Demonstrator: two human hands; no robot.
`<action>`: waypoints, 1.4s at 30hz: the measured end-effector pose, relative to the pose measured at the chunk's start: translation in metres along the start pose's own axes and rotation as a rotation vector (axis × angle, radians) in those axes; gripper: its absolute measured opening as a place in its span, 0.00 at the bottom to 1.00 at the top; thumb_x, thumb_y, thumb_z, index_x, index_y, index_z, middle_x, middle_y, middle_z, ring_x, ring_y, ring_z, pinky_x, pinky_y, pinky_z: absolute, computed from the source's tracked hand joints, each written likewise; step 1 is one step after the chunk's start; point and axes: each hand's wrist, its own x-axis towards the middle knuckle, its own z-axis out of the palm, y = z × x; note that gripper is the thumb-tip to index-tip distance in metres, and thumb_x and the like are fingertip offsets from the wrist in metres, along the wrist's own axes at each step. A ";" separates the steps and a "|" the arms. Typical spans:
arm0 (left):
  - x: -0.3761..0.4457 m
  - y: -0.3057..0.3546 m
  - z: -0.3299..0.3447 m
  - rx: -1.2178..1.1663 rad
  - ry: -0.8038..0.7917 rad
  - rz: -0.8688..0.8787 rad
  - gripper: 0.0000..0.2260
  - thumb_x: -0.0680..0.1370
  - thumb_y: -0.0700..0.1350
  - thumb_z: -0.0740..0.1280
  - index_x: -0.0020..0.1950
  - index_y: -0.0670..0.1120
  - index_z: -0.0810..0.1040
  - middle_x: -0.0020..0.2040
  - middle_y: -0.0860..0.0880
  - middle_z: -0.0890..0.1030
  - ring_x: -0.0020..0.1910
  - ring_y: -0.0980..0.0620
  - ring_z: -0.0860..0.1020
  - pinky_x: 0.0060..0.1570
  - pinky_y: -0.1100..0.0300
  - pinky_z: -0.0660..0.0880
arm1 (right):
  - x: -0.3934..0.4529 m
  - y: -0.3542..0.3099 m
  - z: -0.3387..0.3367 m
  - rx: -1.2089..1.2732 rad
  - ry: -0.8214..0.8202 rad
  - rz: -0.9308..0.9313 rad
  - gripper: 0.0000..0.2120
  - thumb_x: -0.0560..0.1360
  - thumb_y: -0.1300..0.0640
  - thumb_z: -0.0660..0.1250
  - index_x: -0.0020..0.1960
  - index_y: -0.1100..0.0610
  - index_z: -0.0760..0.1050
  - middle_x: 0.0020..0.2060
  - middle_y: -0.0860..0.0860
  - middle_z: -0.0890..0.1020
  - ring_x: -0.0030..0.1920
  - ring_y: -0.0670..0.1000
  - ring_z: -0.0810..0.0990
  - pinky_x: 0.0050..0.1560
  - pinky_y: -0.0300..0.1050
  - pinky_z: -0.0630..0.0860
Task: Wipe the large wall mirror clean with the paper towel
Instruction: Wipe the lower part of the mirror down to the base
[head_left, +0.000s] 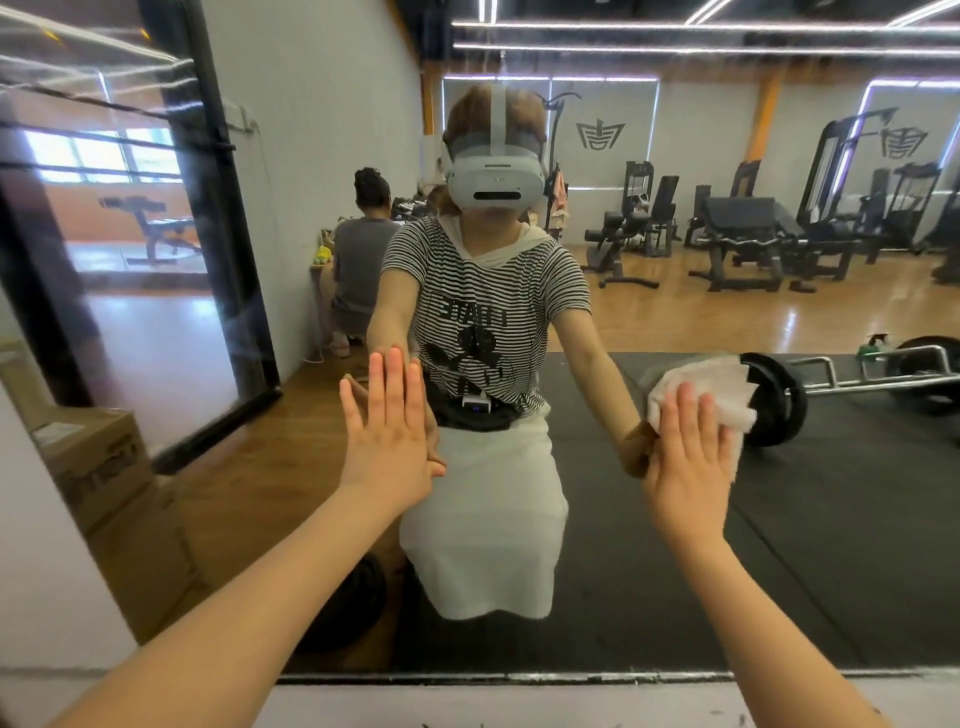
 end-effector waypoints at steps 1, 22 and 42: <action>0.000 0.001 0.000 0.001 0.002 -0.005 0.56 0.77 0.67 0.58 0.56 0.36 0.11 0.58 0.35 0.12 0.57 0.37 0.13 0.59 0.36 0.23 | 0.000 -0.005 0.001 0.024 0.019 0.058 0.28 0.76 0.61 0.53 0.76 0.59 0.56 0.78 0.53 0.52 0.78 0.52 0.45 0.75 0.51 0.41; -0.003 0.001 0.001 -0.034 0.042 0.011 0.54 0.77 0.67 0.58 0.61 0.36 0.15 0.60 0.34 0.14 0.60 0.36 0.15 0.58 0.37 0.21 | 0.009 0.047 -0.026 -0.121 -0.156 -0.162 0.37 0.71 0.62 0.55 0.78 0.50 0.48 0.77 0.52 0.58 0.78 0.51 0.46 0.71 0.57 0.51; 0.002 0.056 0.023 -0.115 0.655 0.354 0.52 0.62 0.55 0.79 0.77 0.42 0.54 0.77 0.40 0.52 0.77 0.40 0.48 0.70 0.34 0.45 | 0.019 0.028 -0.078 -0.095 -0.536 0.024 0.38 0.76 0.66 0.64 0.77 0.56 0.45 0.74 0.46 0.43 0.75 0.48 0.41 0.76 0.60 0.51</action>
